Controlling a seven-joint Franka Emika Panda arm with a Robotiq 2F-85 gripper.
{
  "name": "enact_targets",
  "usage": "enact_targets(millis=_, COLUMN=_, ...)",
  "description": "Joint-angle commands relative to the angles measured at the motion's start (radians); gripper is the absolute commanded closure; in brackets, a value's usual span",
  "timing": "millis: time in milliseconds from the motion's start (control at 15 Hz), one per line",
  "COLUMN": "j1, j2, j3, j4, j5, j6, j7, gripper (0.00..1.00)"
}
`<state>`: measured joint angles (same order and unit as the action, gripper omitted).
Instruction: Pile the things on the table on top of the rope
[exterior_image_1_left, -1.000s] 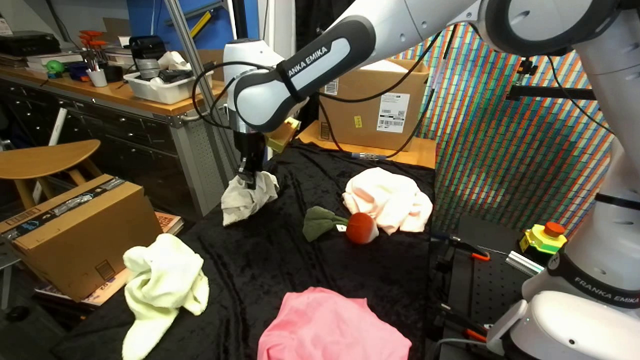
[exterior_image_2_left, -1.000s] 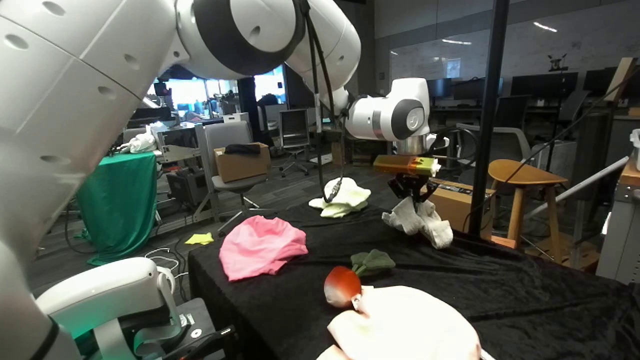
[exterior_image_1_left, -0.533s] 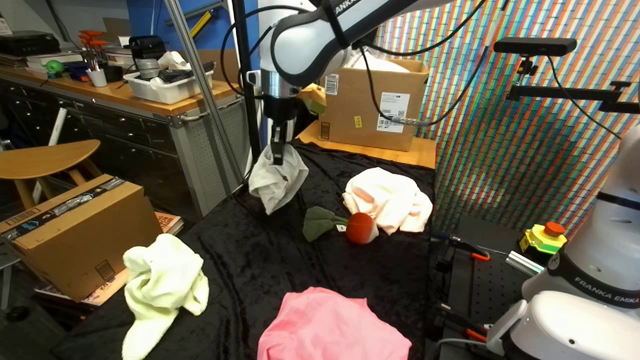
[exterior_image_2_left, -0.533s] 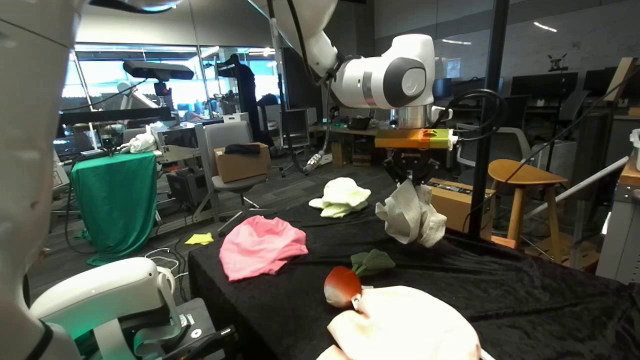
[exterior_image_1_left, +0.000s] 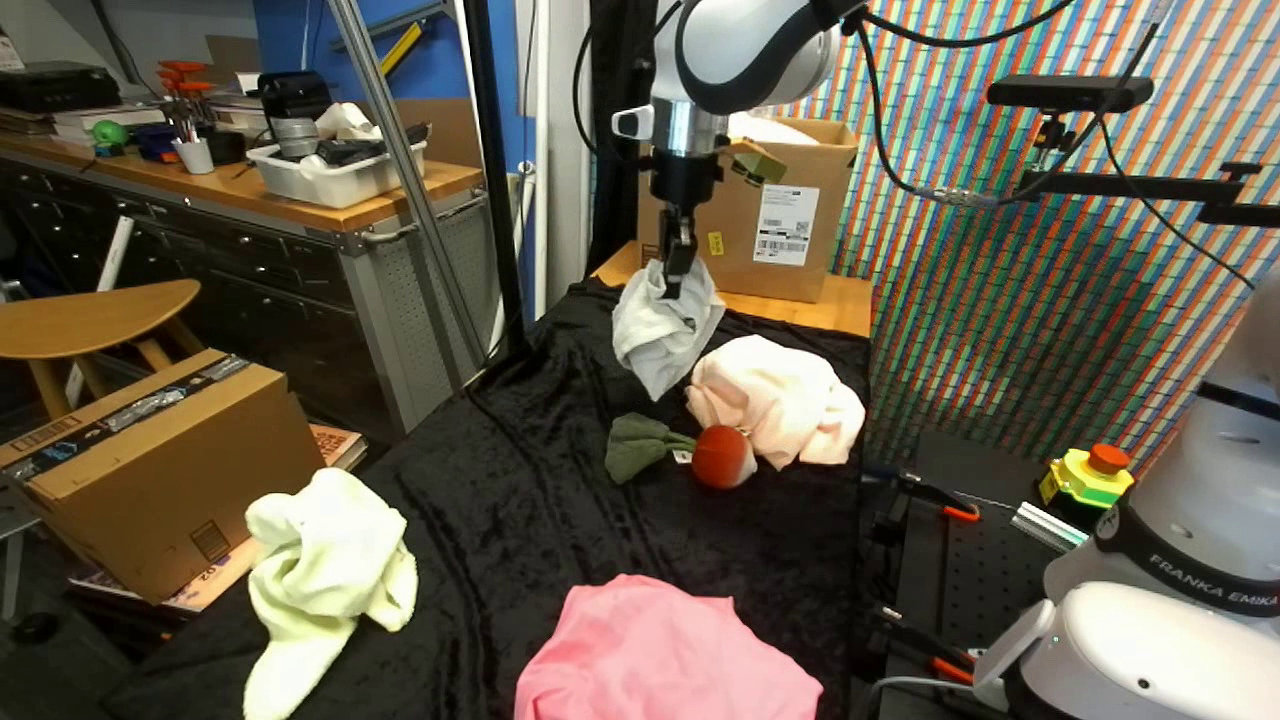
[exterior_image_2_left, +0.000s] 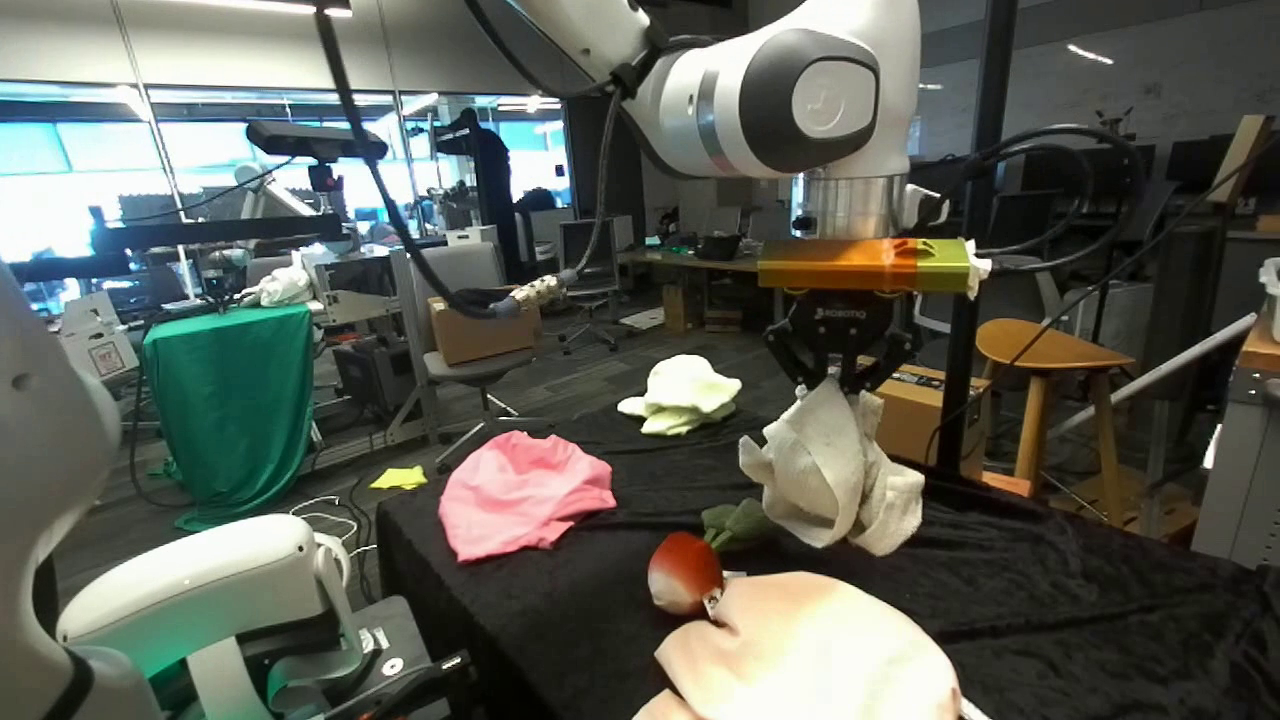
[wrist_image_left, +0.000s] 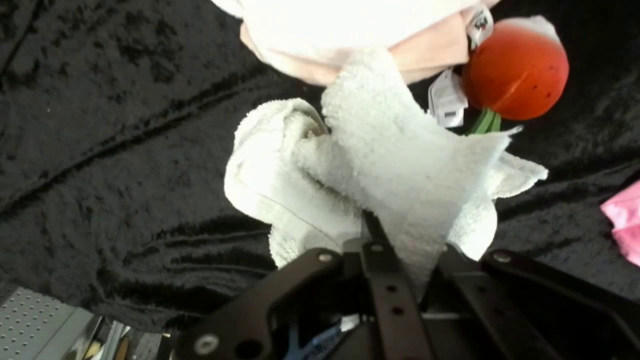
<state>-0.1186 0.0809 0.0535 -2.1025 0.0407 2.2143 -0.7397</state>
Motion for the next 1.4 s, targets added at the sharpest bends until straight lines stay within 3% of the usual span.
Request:
enact_targets(millis=0, j1=0.007, j2=-0.097, j3=-0.051, j4=-0.119, j5=0.017, j6=-0.008, j7=-0.084, gripper=0.91)
enact_targets(millis=600, j1=0.022, j2=-0.119, j3=-0.092, j4=-0.231, j5=-0.017, j6=0.004, j7=-0.131, gripper=0.89)
enact_targets(millis=667, j1=0.023, j2=-0.119, j3=-0.092, j4=-0.235, j5=-0.020, j6=0.014, j7=-0.130, gripper=0.64)
enact_targets(millis=800, j1=0.023, j2=-0.116, j3=-0.092, j4=-0.234, j5=-0.023, j6=0.026, j7=-0.120, gripper=0.60)
enact_targets(millis=1333, j1=0.025, j2=-0.102, j3=-0.095, j4=-0.189, j5=-0.083, j6=0.080, j7=-0.107, gripper=0.01)
